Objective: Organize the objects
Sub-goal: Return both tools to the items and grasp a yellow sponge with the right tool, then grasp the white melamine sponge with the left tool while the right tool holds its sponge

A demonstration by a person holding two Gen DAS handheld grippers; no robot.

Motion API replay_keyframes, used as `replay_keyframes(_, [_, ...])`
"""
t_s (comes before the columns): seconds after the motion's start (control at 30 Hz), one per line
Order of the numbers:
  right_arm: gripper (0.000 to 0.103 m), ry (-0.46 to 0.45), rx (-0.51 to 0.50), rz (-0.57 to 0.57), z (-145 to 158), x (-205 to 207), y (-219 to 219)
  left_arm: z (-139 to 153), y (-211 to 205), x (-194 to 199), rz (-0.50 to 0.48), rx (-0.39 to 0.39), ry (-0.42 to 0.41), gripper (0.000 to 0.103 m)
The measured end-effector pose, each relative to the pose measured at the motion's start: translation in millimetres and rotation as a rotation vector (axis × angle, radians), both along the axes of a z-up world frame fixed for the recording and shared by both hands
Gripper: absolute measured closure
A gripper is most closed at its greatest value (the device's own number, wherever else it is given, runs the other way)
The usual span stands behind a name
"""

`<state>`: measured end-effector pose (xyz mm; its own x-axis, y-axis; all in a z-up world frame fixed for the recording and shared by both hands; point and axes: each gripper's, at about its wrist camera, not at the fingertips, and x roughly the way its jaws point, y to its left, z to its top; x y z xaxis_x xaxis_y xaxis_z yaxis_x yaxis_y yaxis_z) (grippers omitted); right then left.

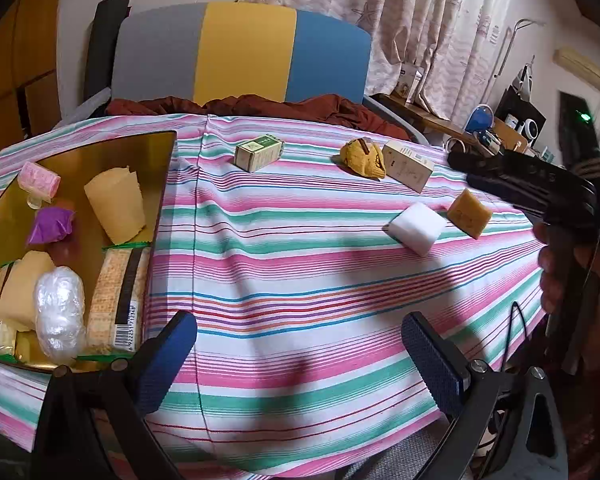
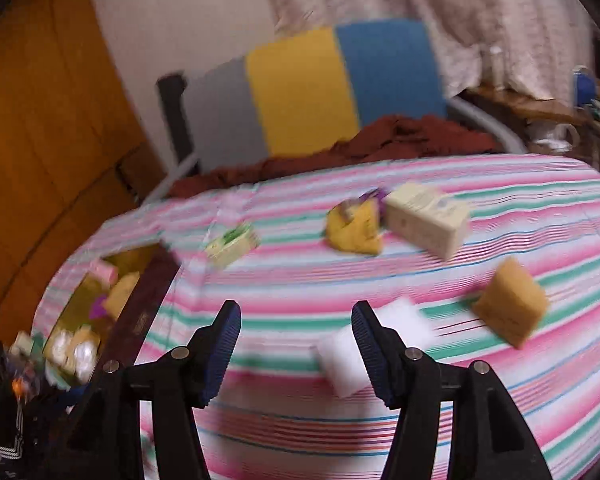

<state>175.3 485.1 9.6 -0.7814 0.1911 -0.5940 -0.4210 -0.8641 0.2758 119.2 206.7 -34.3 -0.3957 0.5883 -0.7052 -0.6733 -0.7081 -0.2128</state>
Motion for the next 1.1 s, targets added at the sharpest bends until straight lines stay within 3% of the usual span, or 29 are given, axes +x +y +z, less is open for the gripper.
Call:
replay_keyframes(0.1, [0.038,-0.017,0.052,-0.189,-0.3,13.1,34.8,-1.0,0.8,-0.2,0.001,0.006,-0.007,0.0])
replay_keyframes(0.13, [0.032,-0.041,0.062,-0.248,-3.9,16.4,52.9,-1.5,1.5,0.3,0.0,0.006,-0.01,0.0])
replay_keyframes(0.3, [0.029,-0.153,0.01,-0.284,-33.8,12.2,103.5,-3.3,9.3,7.1,-0.026,-0.004,-0.006,0.0])
replay_keyframes(0.37, [0.032,-0.173,0.014,-0.291,-47.4,8.1,111.5,-3.3,13.3,10.0,-0.041,-0.01,-0.001,0.0])
replay_keyframes(0.43, [0.043,-0.165,-0.003,-0.274,-56.7,6.3,113.1,-3.3,17.9,12.9,-0.053,-0.022,0.008,0.0])
replay_keyframes(0.57, [0.052,-0.123,0.012,-0.325,-67.9,5.3,117.8,-2.4,29.8,14.2,-0.078,-0.037,0.027,0.0])
replay_keyframes(0.83, [0.055,0.019,-0.105,-0.452,-76.3,30.5,123.6,4.8,80.5,12.0,-0.15,-0.043,0.098,0.0])
replay_keyframes(1.1, [0.053,0.018,-0.052,-0.451,-77.0,27.8,115.8,-0.2,159.2,5.6,-0.307,-0.071,0.194,0.0])
